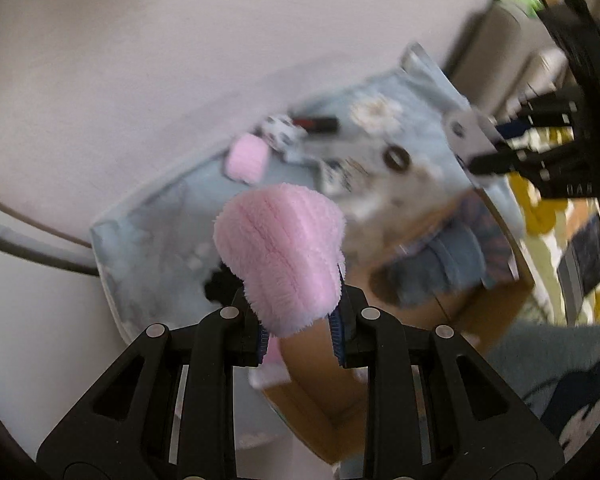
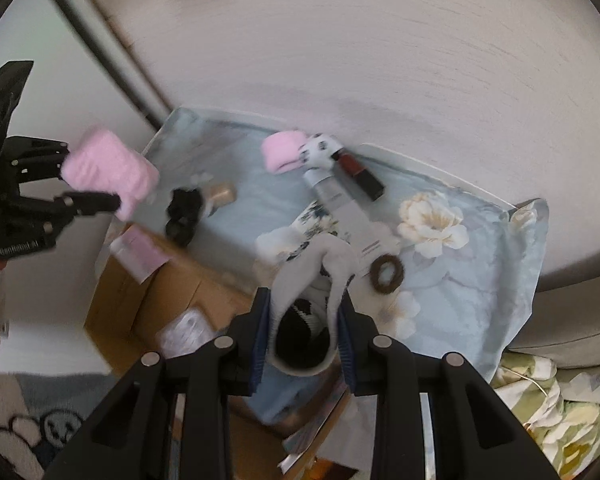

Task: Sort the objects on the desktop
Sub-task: 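Carry pink pad and panda sock into the cardboard box and release both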

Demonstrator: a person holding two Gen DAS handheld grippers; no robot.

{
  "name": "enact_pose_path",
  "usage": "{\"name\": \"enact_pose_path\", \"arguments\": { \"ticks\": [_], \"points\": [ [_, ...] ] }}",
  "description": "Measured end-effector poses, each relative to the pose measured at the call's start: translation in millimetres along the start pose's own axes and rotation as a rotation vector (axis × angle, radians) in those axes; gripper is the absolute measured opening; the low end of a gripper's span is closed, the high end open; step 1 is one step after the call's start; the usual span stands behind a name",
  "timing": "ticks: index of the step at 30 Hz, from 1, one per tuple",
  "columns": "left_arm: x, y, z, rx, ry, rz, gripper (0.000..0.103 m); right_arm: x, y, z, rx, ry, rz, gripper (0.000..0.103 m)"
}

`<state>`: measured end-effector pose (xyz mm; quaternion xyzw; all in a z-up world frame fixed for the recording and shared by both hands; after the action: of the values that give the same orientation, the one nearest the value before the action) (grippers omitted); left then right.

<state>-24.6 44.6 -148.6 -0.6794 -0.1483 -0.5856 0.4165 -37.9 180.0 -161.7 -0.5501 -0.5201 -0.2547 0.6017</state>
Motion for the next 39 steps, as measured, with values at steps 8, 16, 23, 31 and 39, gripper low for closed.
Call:
{"name": "enact_pose_path", "arguments": {
  "ticks": [8, 16, 23, 31, 39],
  "points": [
    [-18.1, 56.1, 30.7, -0.019, 0.003, -0.115, 0.022, -9.5, 37.3, -42.6, 0.151, -0.017, -0.085, 0.028],
    [-44.9, 99.1, 46.4, 0.003, -0.005, -0.215, 0.022, -29.0, 71.4, -63.6, 0.218, -0.016, -0.142, 0.028],
    [-56.6, 114.6, 61.0, -0.001, 0.012, -0.272, 0.022, -40.4, 92.2, -72.2, 0.246, -0.027, -0.185, 0.028],
    [-58.5, 116.6, 56.5, 0.019, 0.007, -0.283, 0.022, -41.9, 95.5, -77.5, 0.249, -0.028, -0.199, 0.029],
    [-60.8, 116.8, 46.4, 0.073, -0.007, -0.284, 0.023, -46.8, 99.8, -77.1, 0.244, -0.03, -0.223, 0.029]
  ]
}}
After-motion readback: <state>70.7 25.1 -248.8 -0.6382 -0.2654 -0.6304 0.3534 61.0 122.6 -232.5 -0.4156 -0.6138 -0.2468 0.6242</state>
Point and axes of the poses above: each gripper's, at about its wrist camera, not at the fingertips, and x roughly against the way its jaws point, z to its right, y to its underside, the point moved 8 cm from there along -x, roughly the way its jaws point, and after that the axes turned 4 degrees about z, right-handed, at the moved point
